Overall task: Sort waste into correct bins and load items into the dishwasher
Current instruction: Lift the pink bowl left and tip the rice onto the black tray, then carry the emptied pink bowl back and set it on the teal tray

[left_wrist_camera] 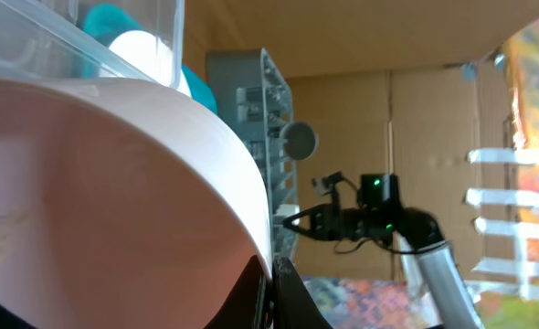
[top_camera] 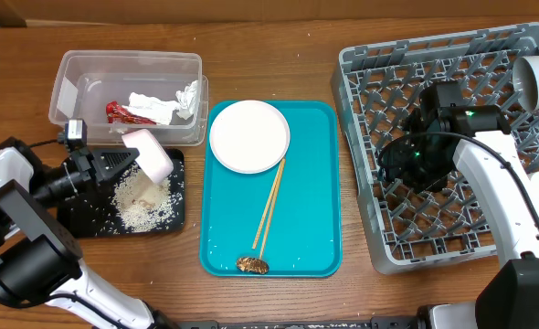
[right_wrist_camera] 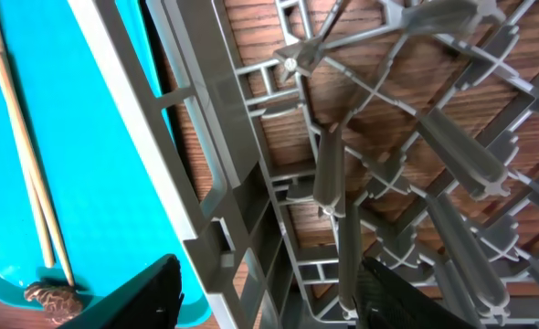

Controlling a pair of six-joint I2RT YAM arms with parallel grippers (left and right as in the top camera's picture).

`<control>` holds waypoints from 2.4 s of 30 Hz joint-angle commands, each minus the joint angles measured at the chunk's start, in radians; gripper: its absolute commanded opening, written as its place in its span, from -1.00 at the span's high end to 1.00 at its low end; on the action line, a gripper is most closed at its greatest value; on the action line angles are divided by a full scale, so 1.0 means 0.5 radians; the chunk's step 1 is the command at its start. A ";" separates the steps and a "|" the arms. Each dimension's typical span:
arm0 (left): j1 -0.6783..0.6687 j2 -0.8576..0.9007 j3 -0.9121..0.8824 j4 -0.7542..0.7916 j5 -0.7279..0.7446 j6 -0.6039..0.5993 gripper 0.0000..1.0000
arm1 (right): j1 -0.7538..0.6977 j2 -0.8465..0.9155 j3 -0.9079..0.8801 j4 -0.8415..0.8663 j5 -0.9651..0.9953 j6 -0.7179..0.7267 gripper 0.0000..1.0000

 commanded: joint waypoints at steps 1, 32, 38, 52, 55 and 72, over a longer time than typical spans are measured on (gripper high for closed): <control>0.021 0.012 0.005 -0.002 0.090 0.085 0.92 | 0.011 -0.006 -0.002 0.005 0.027 -0.008 -0.26; -0.773 -0.423 0.231 0.087 -0.352 -0.224 0.92 | 0.011 -0.006 -0.002 0.008 0.027 -0.008 -0.26; -1.312 -0.446 0.245 0.547 -0.980 -1.002 0.92 | 0.011 -0.006 -0.002 0.007 0.031 -0.008 -0.26; -2.391 -0.439 0.192 1.017 -2.432 -2.047 0.92 | 0.011 -0.006 -0.002 -0.020 0.063 -0.008 -0.28; -2.510 -0.438 0.180 1.124 -2.449 -2.153 0.92 | 0.011 -0.006 -0.001 -0.007 0.063 -0.007 -0.33; -2.579 -0.475 0.193 1.173 -2.452 -2.252 0.47 | 0.011 -0.024 0.418 -0.193 0.063 -0.003 -0.34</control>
